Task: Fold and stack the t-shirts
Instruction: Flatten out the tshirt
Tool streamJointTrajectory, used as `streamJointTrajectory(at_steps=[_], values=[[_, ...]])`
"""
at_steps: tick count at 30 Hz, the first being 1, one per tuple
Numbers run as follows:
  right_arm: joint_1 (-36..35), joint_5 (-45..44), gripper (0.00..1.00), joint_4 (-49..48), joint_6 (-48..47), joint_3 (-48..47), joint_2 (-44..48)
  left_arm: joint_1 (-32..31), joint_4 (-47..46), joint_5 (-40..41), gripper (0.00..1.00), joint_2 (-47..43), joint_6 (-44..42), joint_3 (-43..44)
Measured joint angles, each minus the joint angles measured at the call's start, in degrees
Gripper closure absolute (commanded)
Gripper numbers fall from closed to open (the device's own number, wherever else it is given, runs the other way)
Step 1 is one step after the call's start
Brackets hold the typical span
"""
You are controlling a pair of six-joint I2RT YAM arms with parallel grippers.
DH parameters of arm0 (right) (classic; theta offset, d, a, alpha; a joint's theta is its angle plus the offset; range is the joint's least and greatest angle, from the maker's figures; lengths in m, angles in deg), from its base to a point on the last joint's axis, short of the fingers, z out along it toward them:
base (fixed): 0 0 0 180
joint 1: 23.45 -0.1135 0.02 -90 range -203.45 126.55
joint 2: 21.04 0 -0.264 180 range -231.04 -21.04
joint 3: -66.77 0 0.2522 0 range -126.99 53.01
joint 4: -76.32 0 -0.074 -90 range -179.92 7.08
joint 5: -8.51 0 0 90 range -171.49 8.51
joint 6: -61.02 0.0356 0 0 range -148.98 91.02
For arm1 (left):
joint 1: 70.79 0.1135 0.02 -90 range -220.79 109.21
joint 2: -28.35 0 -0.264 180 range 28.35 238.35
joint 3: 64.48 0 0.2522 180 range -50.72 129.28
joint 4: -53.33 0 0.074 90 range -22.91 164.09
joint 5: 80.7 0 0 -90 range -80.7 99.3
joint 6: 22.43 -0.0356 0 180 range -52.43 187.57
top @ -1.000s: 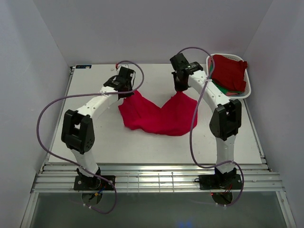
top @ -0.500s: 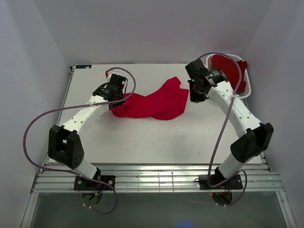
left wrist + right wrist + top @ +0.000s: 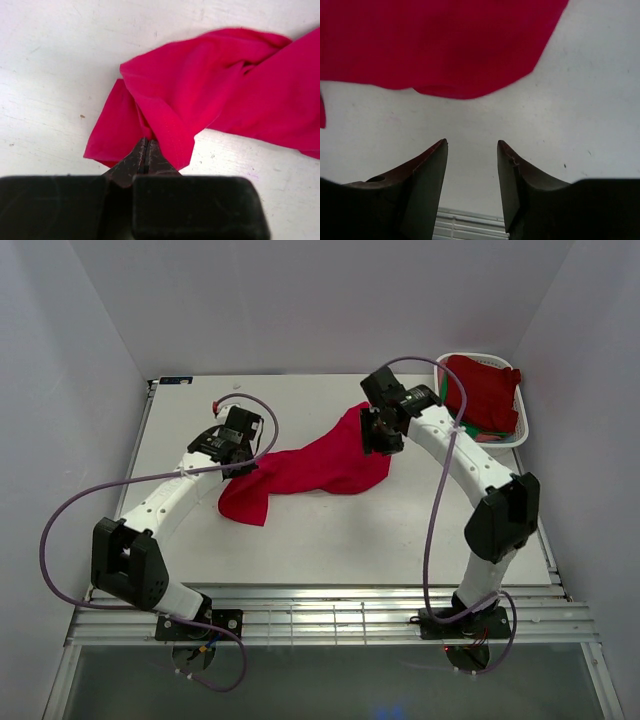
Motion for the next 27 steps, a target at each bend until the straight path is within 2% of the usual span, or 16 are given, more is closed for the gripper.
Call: streamJointTrajectory(at_steps=[3,7,8,10,12,15,27], values=[[0.00,2.03,0.48,-1.33,-1.44,-10.91,-9.35,0.00,0.24,0.92,0.86,-0.22,-0.20,1.40],[0.00,4.63,0.47,-2.93,-2.89,-24.96,-21.18,0.00,1.53,0.74,0.51,-0.20,0.22,1.42],[0.00,5.42,0.47,-3.85,-3.15,-26.80,-23.54,0.00,1.84,0.61,0.33,-0.20,0.57,1.25],[0.00,6.73,0.46,-5.22,-3.65,-27.34,-26.23,0.00,2.36,0.50,0.25,-0.20,1.57,0.57],[0.00,7.61,0.46,-6.25,-4.15,-27.34,-28.59,0.00,2.99,0.44,0.21,-0.20,2.51,-0.24],[0.00,7.72,0.46,-8.24,-4.48,-27.34,-31.71,0.00,3.87,0.39,0.20,-0.09,2.93,-1.20],[3.30,4.50,0.44,-18.49,-5.64,-27.91,-35.98,0.00,0.92,-3.41,0.23,8.09,2.45,-0.94]])
